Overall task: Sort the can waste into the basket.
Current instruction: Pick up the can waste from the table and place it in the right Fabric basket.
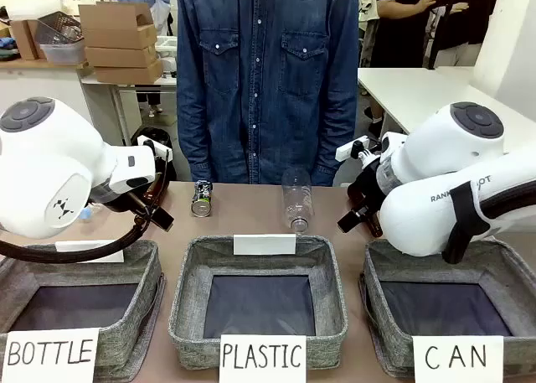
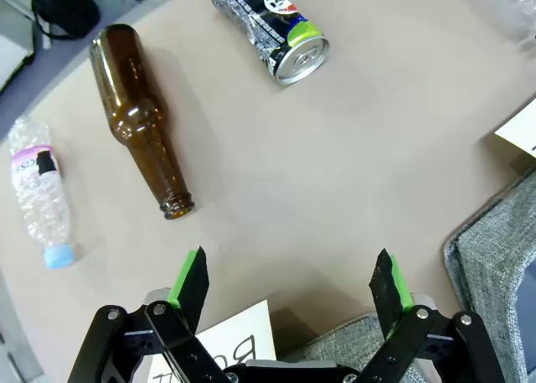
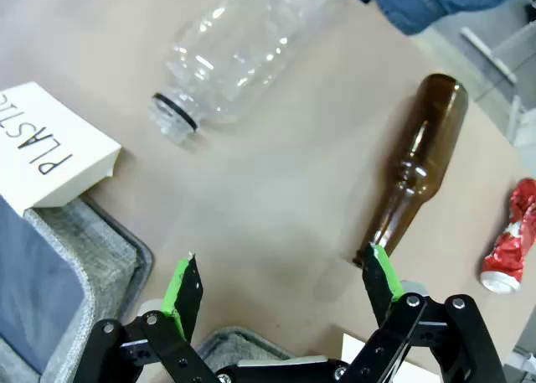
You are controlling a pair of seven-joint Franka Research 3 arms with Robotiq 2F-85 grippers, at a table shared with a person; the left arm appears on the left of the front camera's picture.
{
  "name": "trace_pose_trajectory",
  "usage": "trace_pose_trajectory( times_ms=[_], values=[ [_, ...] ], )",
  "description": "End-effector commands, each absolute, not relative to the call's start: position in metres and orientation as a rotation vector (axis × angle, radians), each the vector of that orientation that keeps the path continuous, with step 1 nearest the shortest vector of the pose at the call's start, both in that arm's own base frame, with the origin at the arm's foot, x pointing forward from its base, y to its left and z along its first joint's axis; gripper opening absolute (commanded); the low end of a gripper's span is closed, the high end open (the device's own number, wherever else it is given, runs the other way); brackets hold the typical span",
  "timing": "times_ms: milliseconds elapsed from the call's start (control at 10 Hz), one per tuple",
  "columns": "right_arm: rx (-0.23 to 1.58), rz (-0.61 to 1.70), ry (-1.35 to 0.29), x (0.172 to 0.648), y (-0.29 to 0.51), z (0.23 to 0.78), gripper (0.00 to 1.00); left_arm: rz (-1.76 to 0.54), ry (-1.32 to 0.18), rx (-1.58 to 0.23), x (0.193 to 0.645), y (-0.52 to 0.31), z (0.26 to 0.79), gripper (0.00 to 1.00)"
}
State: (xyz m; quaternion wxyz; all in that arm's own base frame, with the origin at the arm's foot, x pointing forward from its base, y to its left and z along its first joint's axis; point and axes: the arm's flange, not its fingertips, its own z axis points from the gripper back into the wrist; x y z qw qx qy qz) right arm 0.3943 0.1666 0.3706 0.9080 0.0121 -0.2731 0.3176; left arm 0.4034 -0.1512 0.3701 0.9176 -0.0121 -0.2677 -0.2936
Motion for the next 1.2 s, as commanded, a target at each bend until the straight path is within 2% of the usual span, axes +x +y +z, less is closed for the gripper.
trace_pose_trajectory(
  times_ms=[0, 900, 1000, 1100],
  values=[
    [0.025, 0.655, -0.564, 0.394, 0.167, 0.371, 1.0, -0.604, -0.551, -0.025, 0.403, -0.151, 0.37, 1.0],
    [0.025, 0.656, -0.564, 0.394, 0.167, 0.371, 1.0, -0.603, -0.551, -0.025, 0.403, -0.151, 0.37, 1.0],
    [0.227, 0.731, -0.558, 0.39, 0.163, 0.397, 1.0, -0.579, -0.541, 0.009, 0.391, -0.144, 0.402, 1.0],
    [0.272, 0.707, -0.541, 0.376, 0.157, 0.441, 1.0, -0.515, -0.473, -0.001, 0.366, -0.14, 0.447, 1.0]
  ],
)
